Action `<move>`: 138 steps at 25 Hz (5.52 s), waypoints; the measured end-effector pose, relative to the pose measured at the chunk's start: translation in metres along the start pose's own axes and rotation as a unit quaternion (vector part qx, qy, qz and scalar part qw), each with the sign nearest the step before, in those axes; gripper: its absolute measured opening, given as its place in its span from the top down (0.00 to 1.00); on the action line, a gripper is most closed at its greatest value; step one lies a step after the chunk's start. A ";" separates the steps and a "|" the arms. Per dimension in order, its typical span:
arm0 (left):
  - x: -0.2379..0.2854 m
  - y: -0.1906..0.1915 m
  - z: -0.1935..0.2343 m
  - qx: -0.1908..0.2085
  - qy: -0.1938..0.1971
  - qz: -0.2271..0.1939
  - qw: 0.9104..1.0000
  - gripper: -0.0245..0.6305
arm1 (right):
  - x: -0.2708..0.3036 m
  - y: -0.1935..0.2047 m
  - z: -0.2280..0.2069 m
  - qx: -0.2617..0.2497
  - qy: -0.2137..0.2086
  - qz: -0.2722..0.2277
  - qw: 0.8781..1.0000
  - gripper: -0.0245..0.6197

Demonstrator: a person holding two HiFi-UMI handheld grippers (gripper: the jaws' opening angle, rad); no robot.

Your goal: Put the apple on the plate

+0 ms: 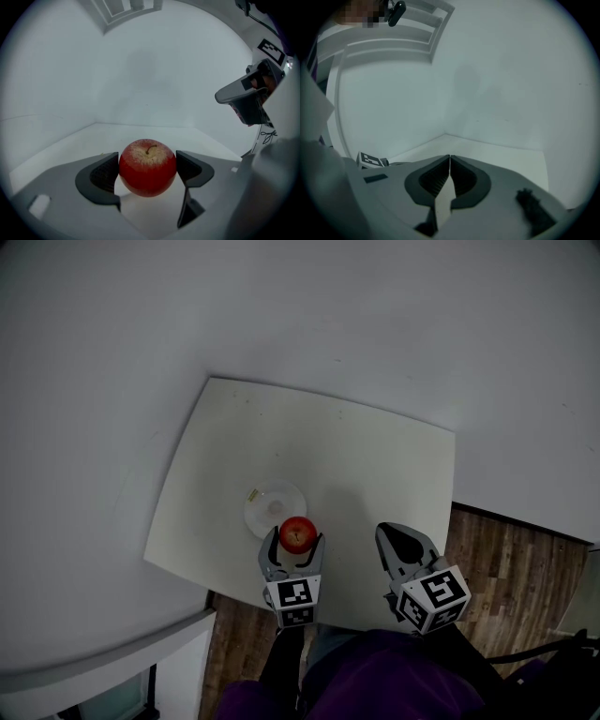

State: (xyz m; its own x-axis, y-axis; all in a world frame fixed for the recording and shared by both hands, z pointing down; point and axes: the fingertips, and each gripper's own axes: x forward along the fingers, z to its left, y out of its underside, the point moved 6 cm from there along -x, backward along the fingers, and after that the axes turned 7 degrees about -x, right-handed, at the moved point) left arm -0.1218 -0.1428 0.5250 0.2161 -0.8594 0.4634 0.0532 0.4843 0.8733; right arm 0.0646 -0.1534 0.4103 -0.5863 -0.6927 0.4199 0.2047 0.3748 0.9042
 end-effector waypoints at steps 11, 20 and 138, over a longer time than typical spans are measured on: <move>0.017 -0.005 0.022 0.006 -0.029 0.005 1.000 0.37 | 0.005 -0.001 -0.007 -0.001 0.005 0.009 1.000 0.94; 0.029 -0.007 0.037 -0.007 -0.048 0.003 0.999 0.37 | 0.008 0.001 -0.008 0.002 0.005 0.011 1.000 0.94; -0.097 -0.044 -0.043 -0.041 -0.026 -0.097 0.994 0.96 | -0.010 -0.010 0.031 -0.040 -0.074 -0.028 0.996 0.95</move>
State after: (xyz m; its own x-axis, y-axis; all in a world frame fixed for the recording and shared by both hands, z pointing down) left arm -0.1028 -0.0736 0.4355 0.1446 -0.9439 0.2970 0.1678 0.3192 0.9327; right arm 0.0445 -0.1312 0.3943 -0.7057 -0.6110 0.3588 0.2267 0.2851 0.9313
